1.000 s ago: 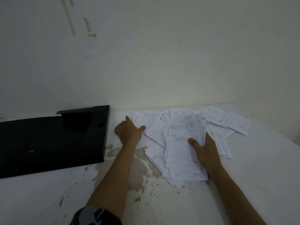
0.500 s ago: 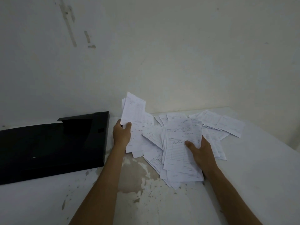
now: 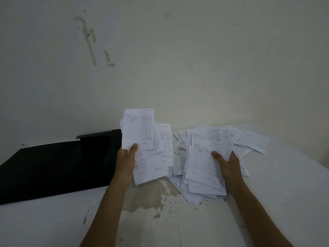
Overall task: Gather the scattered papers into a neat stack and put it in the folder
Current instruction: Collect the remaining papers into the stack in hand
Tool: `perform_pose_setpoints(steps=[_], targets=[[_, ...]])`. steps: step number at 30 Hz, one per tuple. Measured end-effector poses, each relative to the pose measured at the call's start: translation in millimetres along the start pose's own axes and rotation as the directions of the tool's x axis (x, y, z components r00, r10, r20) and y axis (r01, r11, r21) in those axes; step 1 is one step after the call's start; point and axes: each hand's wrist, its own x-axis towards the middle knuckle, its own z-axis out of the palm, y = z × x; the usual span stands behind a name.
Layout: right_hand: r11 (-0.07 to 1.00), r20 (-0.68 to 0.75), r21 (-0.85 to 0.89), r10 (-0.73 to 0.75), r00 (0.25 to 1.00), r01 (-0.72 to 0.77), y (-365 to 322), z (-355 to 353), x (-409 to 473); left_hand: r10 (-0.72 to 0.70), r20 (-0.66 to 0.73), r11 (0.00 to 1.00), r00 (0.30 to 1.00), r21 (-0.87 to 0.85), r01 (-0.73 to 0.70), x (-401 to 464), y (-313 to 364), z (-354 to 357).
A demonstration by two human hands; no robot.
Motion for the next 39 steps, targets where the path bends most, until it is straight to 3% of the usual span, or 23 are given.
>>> perform_pose_setpoints(steps=[5,9,17,23,30,35,39], targets=[[0.965,0.064,0.236,0.098,0.993,-0.111,-8,8,-8,-0.031,0.106,0.998,0.994,0.052,0.026,-36,-22,3],[0.937,0.135,0.295,0.150,0.979,-0.184,-11,27,-26,-0.058,0.232,0.995,0.971,0.087,0.039,-62,-30,19],[0.954,0.140,0.235,0.159,0.977,-0.189,-2,41,-38,-0.152,0.428,0.975,0.891,-0.082,0.206,-76,-29,27],[0.983,0.243,0.145,0.078,0.967,-0.116,-6,46,-44,-0.270,0.565,0.862,0.780,-0.219,0.457,-82,-9,30],[0.997,0.317,0.060,0.031,0.948,-0.053,-2,52,-46,-0.250,0.462,0.953,0.851,-0.040,0.301,-82,-17,35],[0.993,0.306,-0.095,-0.043,0.951,0.076,-10,53,-49,-0.055,0.344,0.996,0.938,0.082,0.028,-91,-19,51],[0.985,0.310,-0.038,0.173,0.935,-0.170,-12,39,-41,-0.071,0.260,0.997,0.963,0.015,0.070,-90,-19,52]])
